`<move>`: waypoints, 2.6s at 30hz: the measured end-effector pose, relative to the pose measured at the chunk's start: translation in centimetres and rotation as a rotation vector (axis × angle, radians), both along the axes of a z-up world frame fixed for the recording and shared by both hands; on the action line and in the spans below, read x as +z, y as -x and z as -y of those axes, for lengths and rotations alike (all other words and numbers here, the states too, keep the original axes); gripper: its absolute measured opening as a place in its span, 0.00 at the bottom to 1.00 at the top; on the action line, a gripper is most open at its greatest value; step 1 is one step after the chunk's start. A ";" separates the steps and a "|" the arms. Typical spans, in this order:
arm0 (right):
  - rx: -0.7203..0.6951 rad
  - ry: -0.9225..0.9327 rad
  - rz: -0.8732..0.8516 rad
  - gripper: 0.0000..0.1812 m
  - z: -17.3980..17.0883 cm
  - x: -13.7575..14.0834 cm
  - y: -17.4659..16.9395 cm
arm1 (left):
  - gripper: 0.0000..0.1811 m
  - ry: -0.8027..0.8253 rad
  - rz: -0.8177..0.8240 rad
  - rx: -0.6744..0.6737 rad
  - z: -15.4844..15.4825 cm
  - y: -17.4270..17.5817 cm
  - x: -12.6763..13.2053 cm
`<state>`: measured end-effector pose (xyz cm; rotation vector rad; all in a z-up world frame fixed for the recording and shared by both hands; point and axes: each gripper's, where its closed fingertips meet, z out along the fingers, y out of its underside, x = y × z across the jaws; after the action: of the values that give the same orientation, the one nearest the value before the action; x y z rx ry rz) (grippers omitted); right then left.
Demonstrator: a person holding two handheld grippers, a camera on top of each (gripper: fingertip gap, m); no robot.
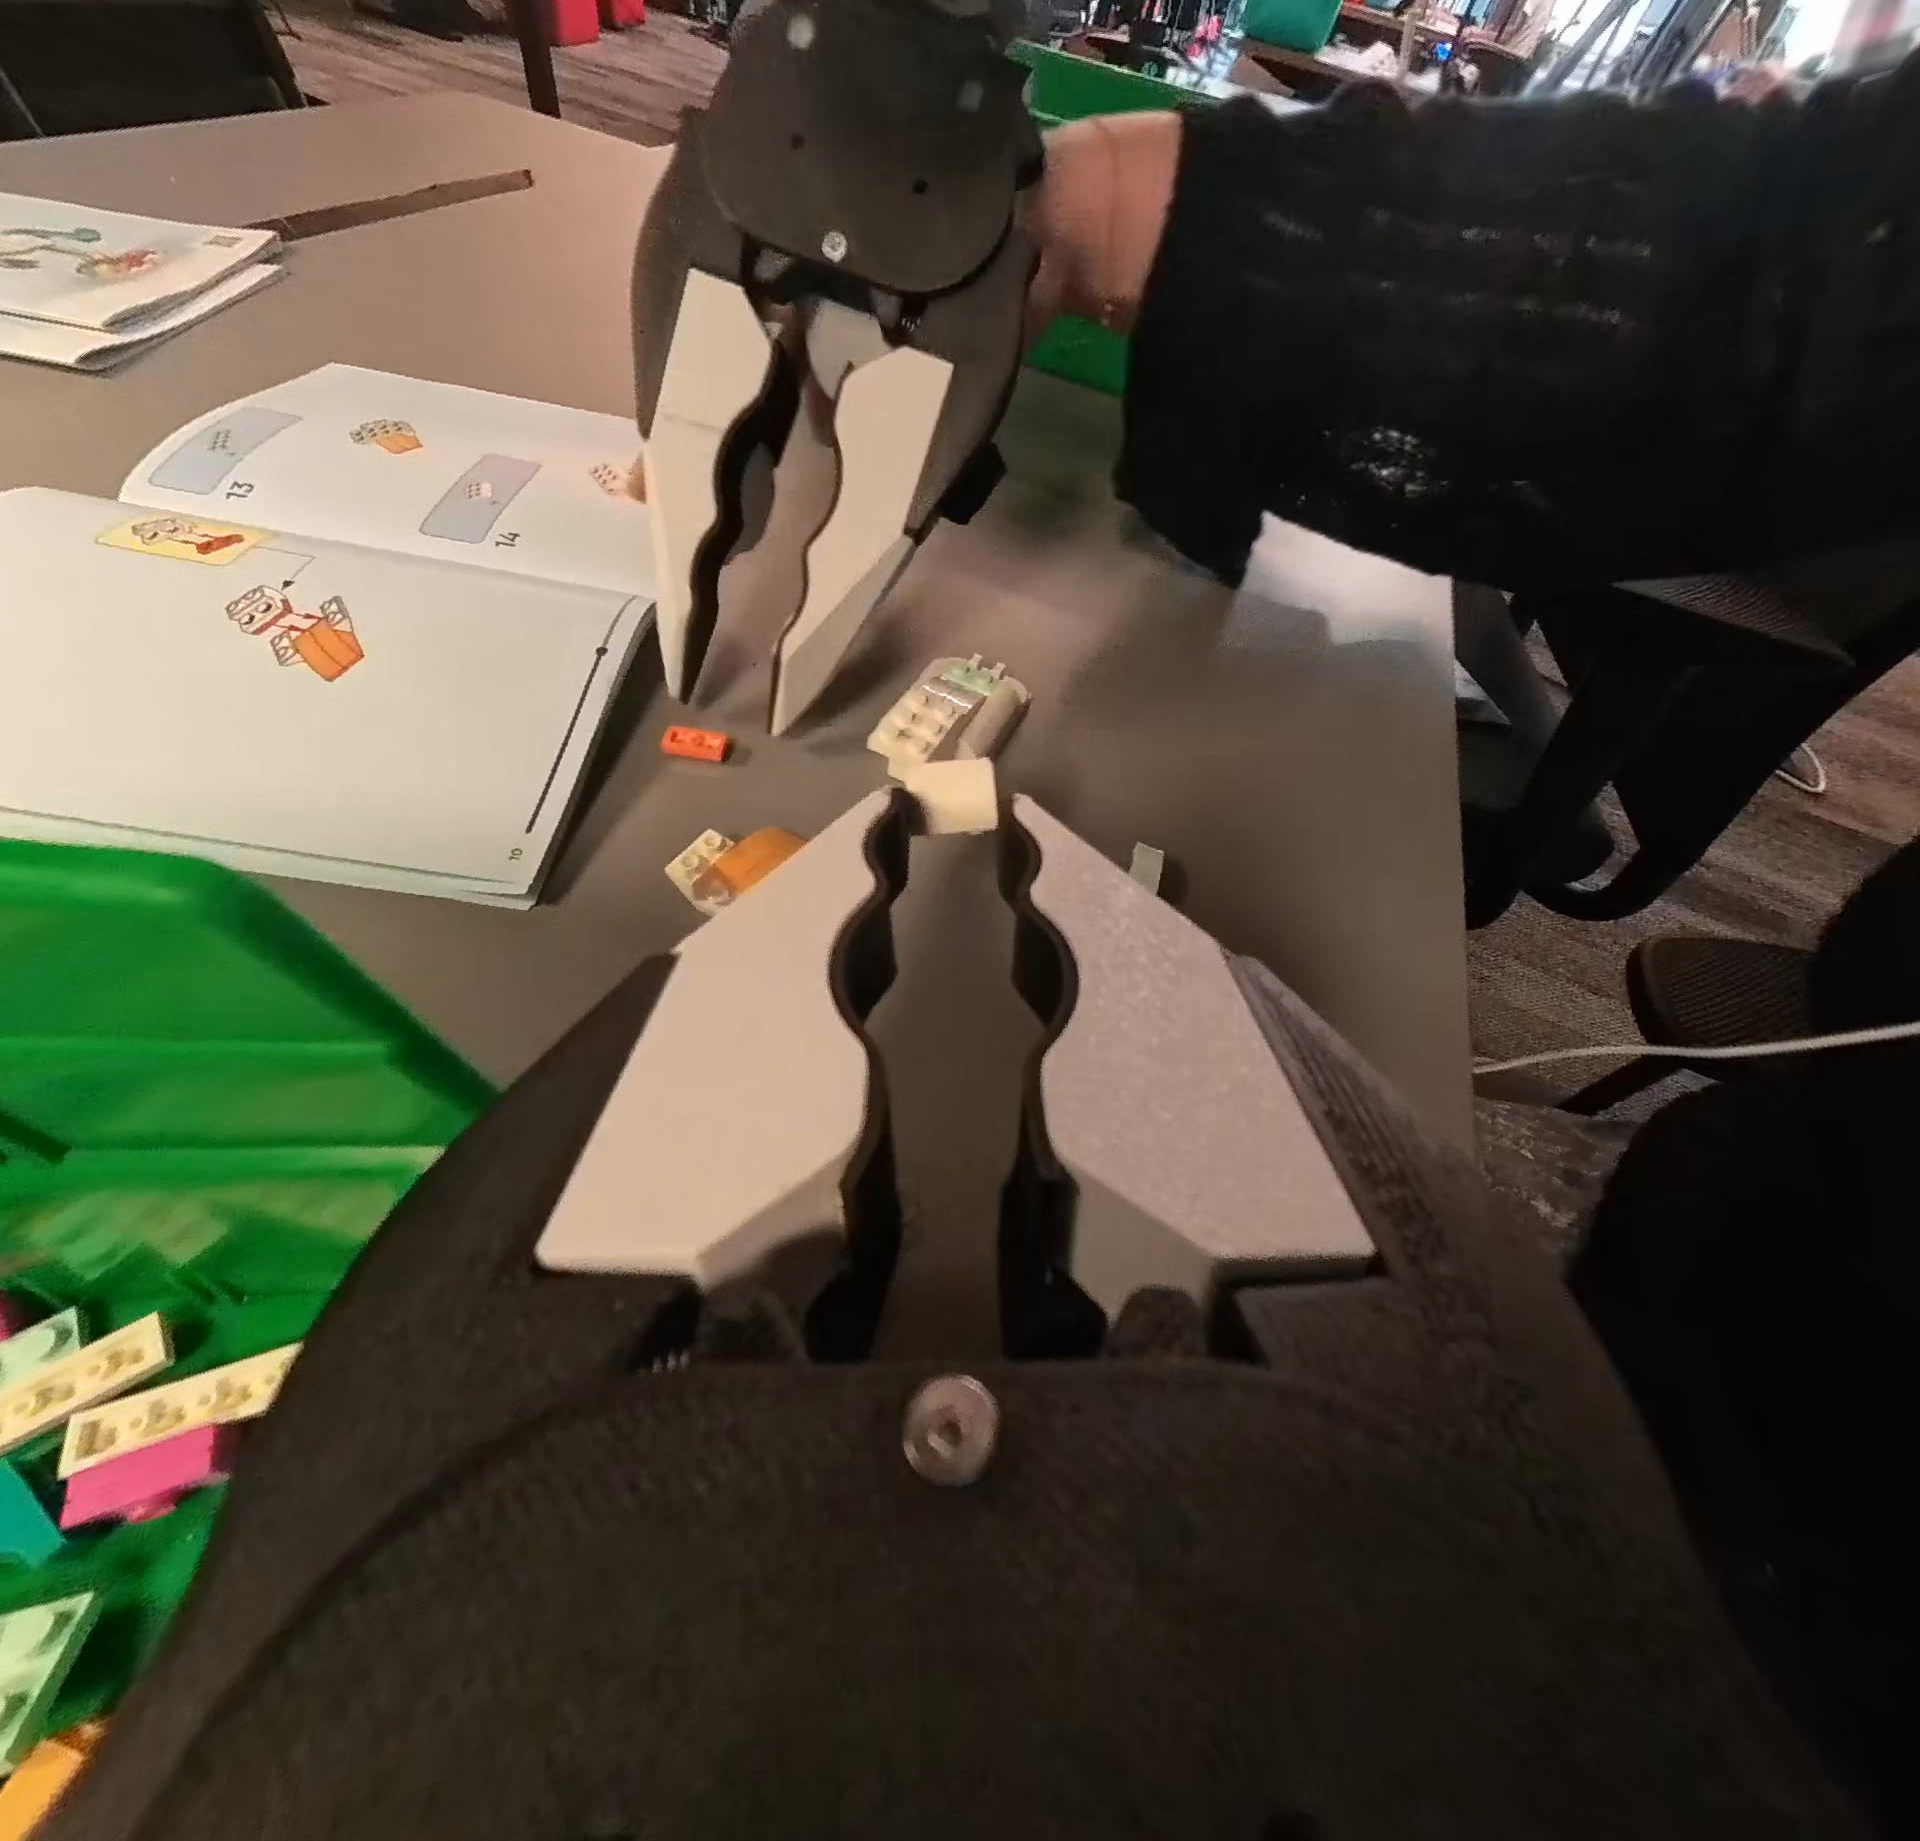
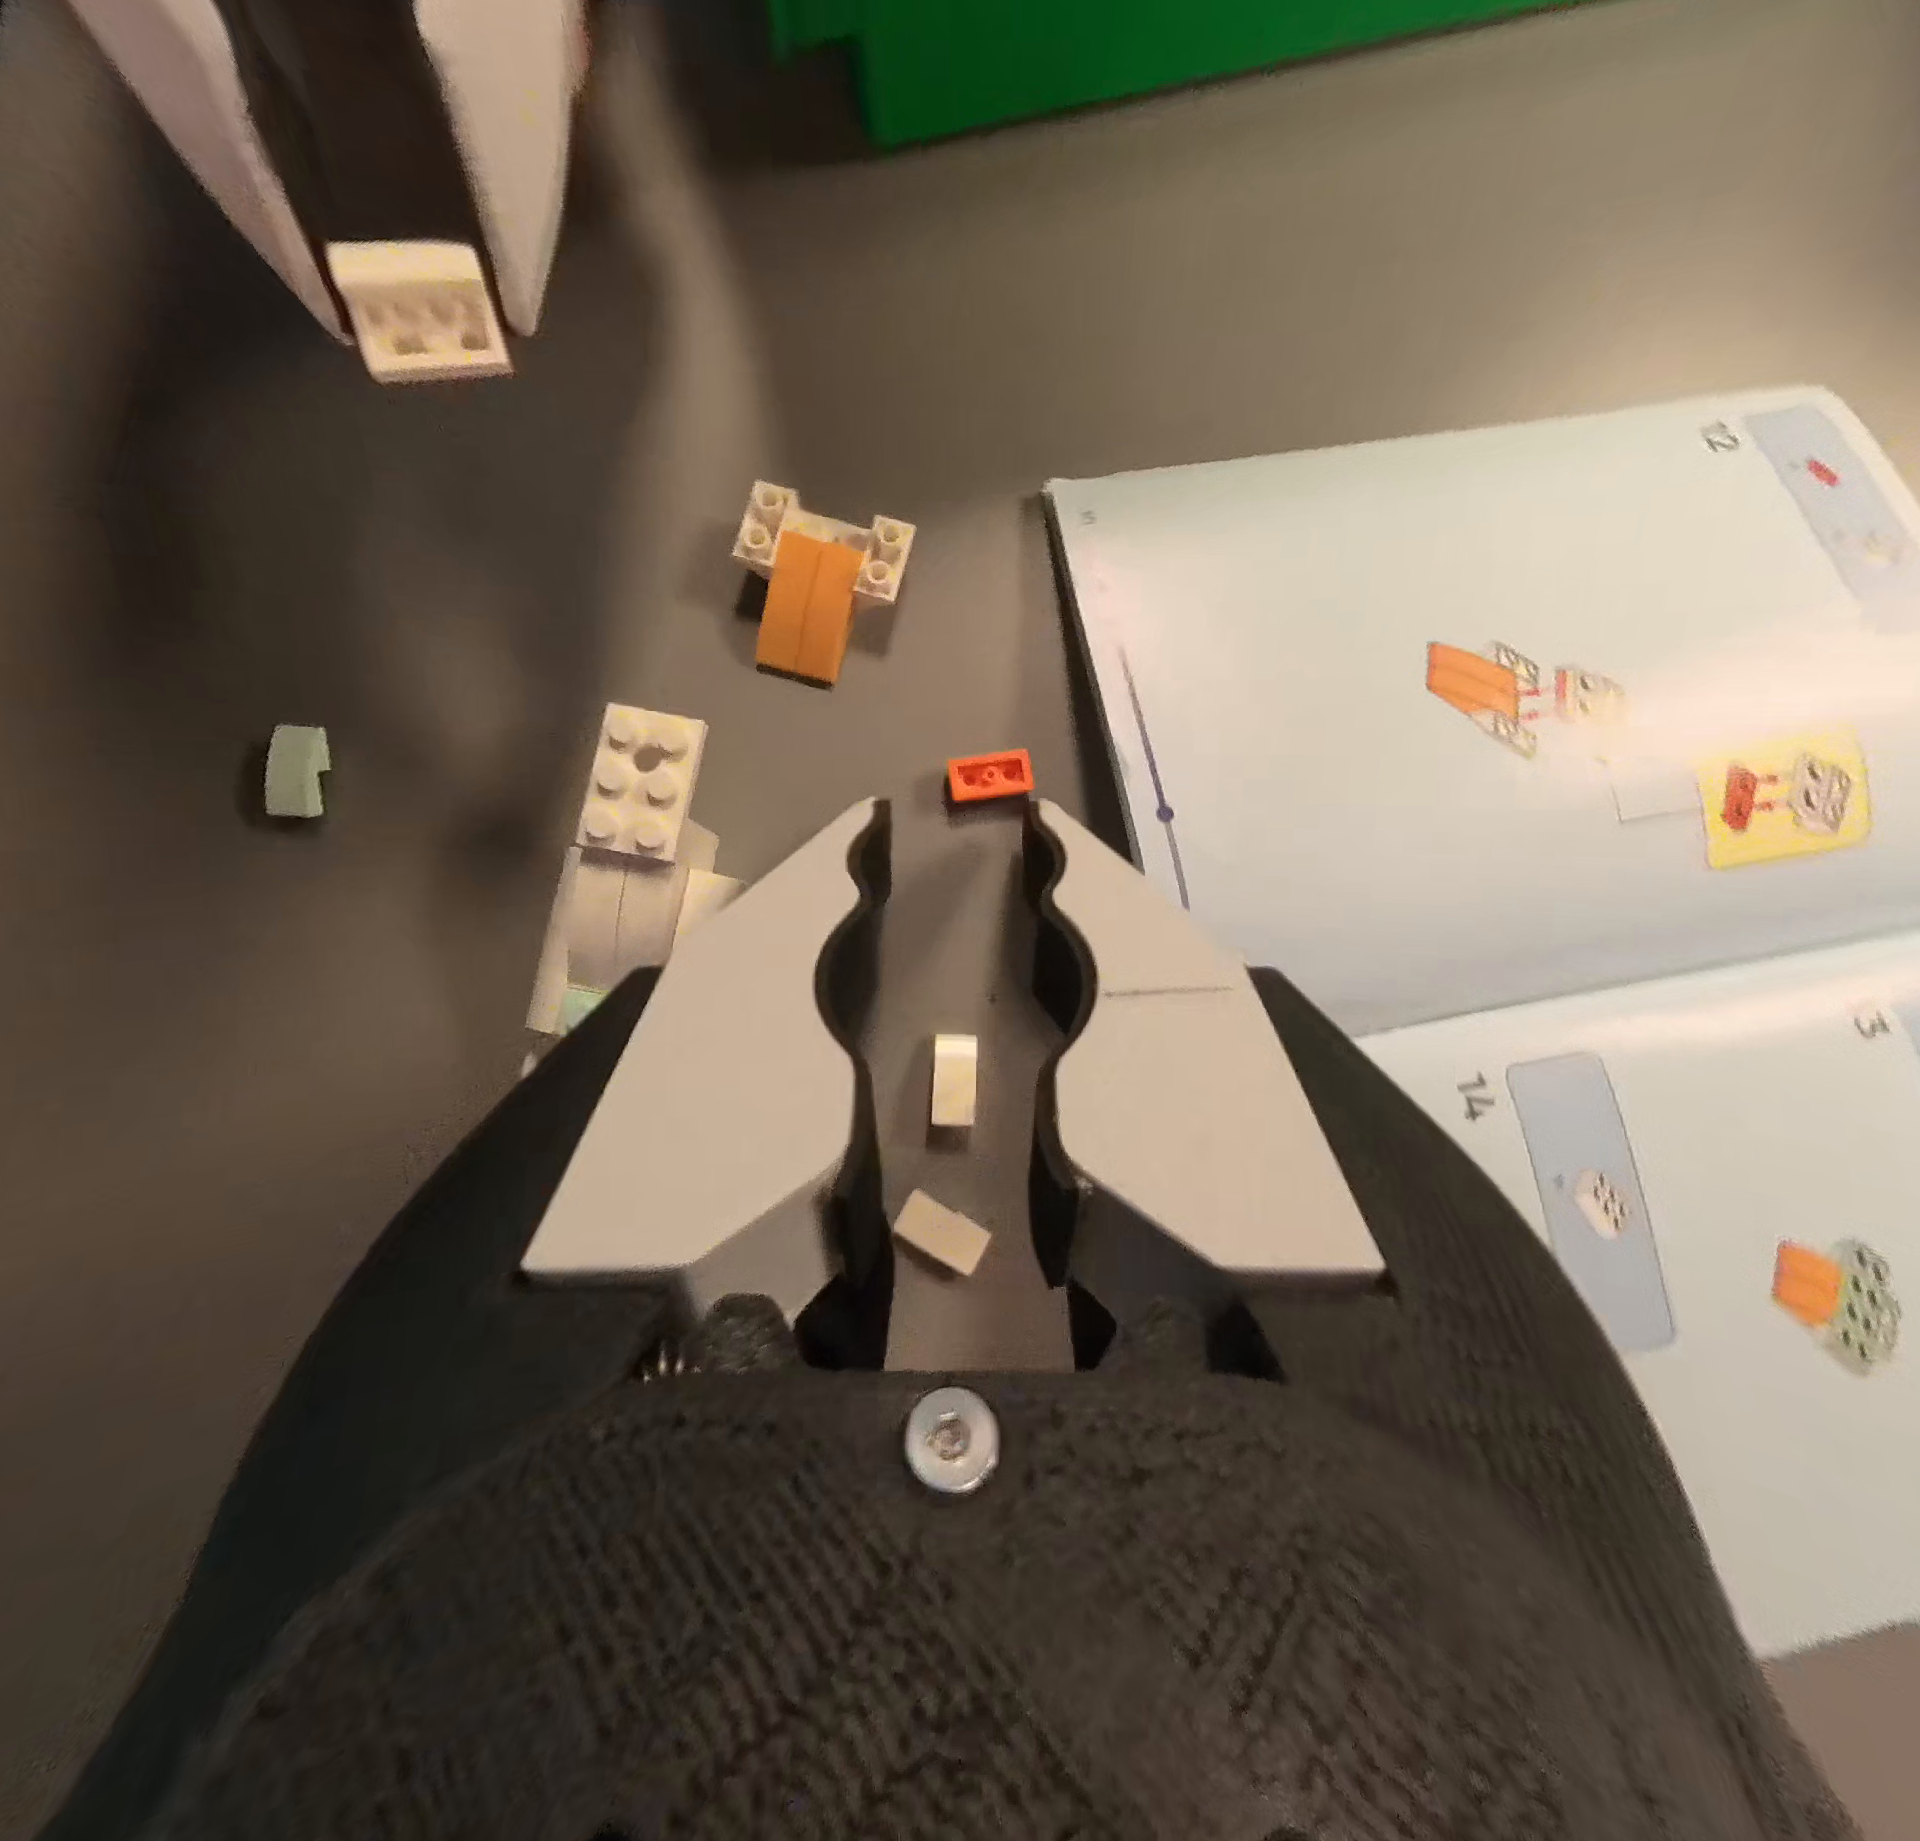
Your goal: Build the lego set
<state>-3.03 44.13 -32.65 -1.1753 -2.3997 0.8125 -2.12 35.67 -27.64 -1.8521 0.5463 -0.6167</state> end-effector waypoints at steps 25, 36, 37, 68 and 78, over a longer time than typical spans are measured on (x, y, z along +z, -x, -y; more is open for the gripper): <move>0.271 0.160 0.018 0.08 9.7 8.4 -0.6 | 0.09 -0.254 -0.059 0.004 0.6 -0.4 2.3; 0.261 -0.025 0.061 0.08 9.7 8.5 0.0 | 0.09 -0.317 -0.053 0.030 0.7 -0.1 3.1; 0.261 -0.035 0.062 0.08 9.7 8.5 0.0 | 0.09 -0.320 -0.051 0.032 0.7 -0.1 3.2; 0.227 -0.340 -0.284 0.30 9.9 10.5 1.1 | 0.09 -0.328 0.024 0.085 0.5 0.9 4.0; 0.251 -1.072 -0.602 0.15 8.6 10.3 1.6 | 0.09 -0.212 0.244 0.061 0.5 1.6 4.5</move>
<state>-4.67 35.55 -22.38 -0.1619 -1.9587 -0.1310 -3.73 35.17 -23.15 -1.5618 0.3767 -0.7045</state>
